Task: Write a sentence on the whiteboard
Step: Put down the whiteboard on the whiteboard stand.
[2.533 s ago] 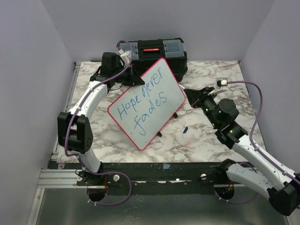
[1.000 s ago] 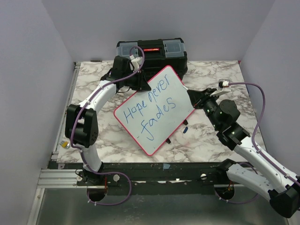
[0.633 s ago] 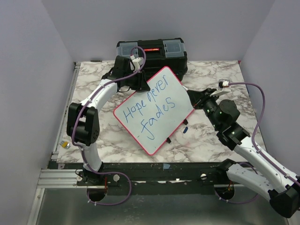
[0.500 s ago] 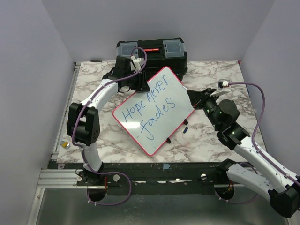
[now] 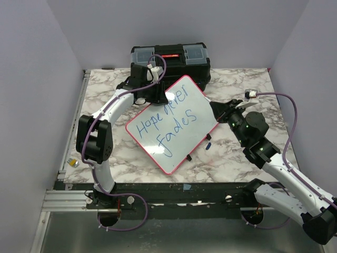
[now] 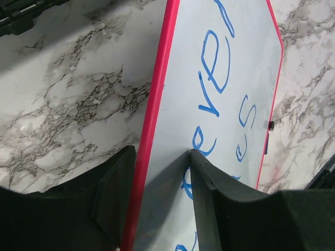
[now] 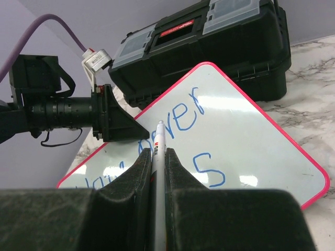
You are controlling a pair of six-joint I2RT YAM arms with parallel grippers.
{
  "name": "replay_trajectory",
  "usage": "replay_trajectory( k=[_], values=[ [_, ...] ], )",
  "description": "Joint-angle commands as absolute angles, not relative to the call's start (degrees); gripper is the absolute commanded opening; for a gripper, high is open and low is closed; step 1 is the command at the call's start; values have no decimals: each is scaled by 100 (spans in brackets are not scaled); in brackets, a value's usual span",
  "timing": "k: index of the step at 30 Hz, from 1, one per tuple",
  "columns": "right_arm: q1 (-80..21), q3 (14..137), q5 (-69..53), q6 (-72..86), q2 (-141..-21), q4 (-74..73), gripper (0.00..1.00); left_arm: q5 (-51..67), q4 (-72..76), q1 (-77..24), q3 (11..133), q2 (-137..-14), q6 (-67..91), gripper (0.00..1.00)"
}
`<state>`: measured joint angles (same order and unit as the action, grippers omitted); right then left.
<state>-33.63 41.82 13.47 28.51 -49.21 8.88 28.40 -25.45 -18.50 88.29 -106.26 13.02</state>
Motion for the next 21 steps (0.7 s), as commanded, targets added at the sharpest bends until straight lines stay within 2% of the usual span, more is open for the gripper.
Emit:
replay_trajectory(
  k=[1, 7, 21],
  values=[
    [-3376, 4131, 1410, 2890, -4983, 828, 1, 2312, -2738, -1863, 8938, -10444, 1099, 47],
    [-3375, 4135, 1406, 2882, -4994, 826, 1, 2057, -2996, -1863, 9160, -10349, 1020, 47],
    [-3375, 4148, 1397, 2841, -5007, 802, 1, 2415, -3219, -1872, 9412, -9843, 1137, 47]
  ],
)
